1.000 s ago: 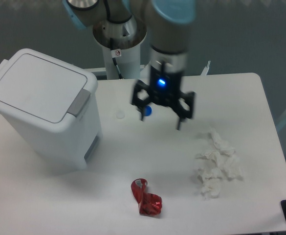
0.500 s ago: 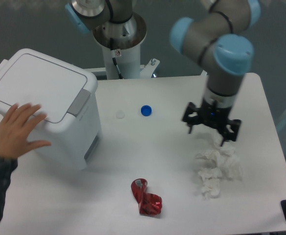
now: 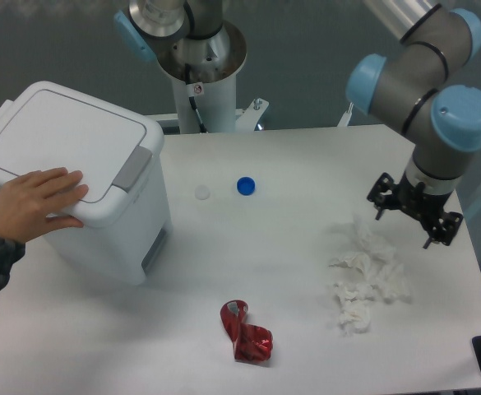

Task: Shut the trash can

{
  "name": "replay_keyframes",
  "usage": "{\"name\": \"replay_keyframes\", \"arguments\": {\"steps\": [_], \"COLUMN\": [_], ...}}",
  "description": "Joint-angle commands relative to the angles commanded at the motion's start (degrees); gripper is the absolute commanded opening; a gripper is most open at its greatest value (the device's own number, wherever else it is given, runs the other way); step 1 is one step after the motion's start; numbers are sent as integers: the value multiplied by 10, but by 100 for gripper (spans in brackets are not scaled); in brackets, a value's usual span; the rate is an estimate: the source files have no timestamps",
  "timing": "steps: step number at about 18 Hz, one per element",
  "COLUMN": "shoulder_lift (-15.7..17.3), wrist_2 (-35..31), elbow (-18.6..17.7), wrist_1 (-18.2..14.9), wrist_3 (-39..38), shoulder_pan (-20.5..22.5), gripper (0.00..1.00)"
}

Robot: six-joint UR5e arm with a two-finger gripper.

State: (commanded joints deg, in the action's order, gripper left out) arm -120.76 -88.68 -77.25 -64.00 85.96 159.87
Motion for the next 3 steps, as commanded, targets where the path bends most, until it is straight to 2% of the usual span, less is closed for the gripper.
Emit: {"name": "replay_keyframes", "arguments": {"steps": [3], "shoulder_lift": [2], "wrist_2": [1], "elbow": [0], "wrist_1": [15], "wrist_3": [-5], "shoulder_pan": [-4], "gripper": [100]}}
